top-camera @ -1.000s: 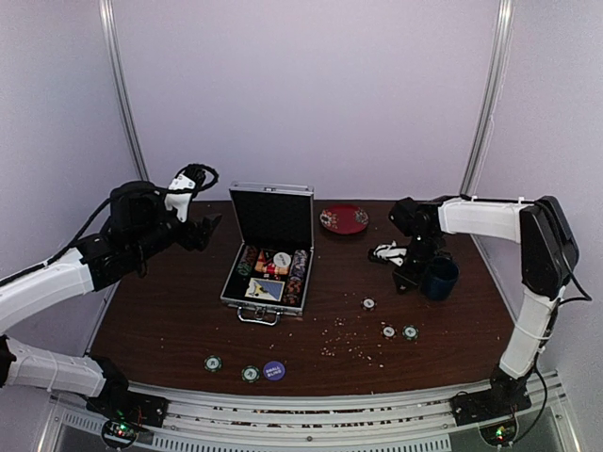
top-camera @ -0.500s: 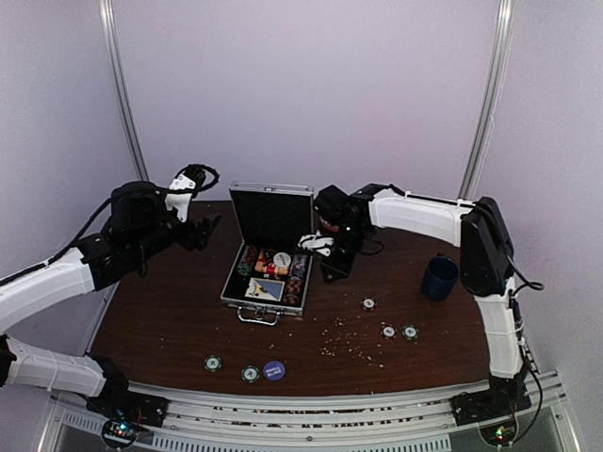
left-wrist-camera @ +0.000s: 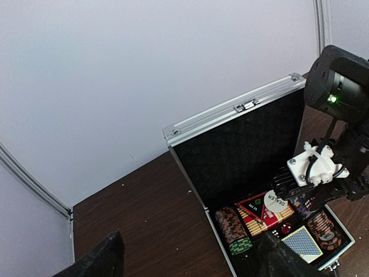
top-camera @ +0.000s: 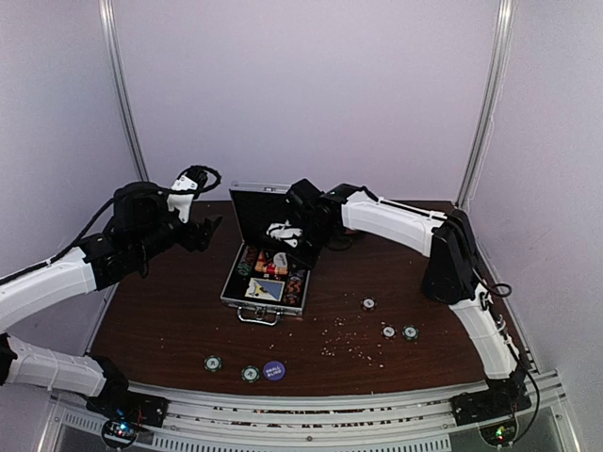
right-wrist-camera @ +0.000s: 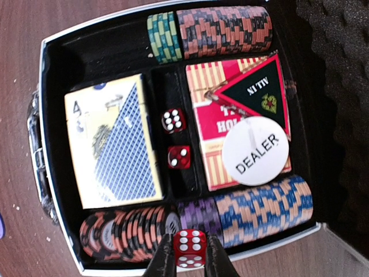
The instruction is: Pack up texas hold em set
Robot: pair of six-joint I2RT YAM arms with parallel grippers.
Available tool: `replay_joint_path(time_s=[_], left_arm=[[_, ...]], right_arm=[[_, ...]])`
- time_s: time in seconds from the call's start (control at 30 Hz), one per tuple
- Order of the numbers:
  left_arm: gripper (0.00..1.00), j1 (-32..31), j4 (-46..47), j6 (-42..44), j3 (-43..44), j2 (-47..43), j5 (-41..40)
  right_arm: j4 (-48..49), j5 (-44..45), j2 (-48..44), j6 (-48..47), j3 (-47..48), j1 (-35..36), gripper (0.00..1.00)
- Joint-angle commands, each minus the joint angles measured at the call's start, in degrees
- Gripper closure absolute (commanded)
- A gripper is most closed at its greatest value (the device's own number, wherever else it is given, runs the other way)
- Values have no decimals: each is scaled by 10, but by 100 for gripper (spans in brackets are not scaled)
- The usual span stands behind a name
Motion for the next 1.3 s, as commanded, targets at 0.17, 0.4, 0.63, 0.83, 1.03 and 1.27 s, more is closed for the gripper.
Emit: replay_joint_path(time_s=[0.17,0.4,0.63,0.83,1.03,1.27], left_arm=[[18,3,17,4,11,0,6],[18,3,17,4,11,-1,7],[18,3,17,4,11,-2,6],[18,3,17,5,11,-3,6],[18,3,17,5,11,-3,4],[18,3,19,5,8,7,-3]], right_arm=[[45,-20,39,37,35,3,92],[42,-27,51,33,38,4,91],[46,-23,57,33,38,8,86],[49,-15,48,35,41,9,74],[48,-14,29,36,41,11,71],[36,-25,-62,16,-27,11,71]])
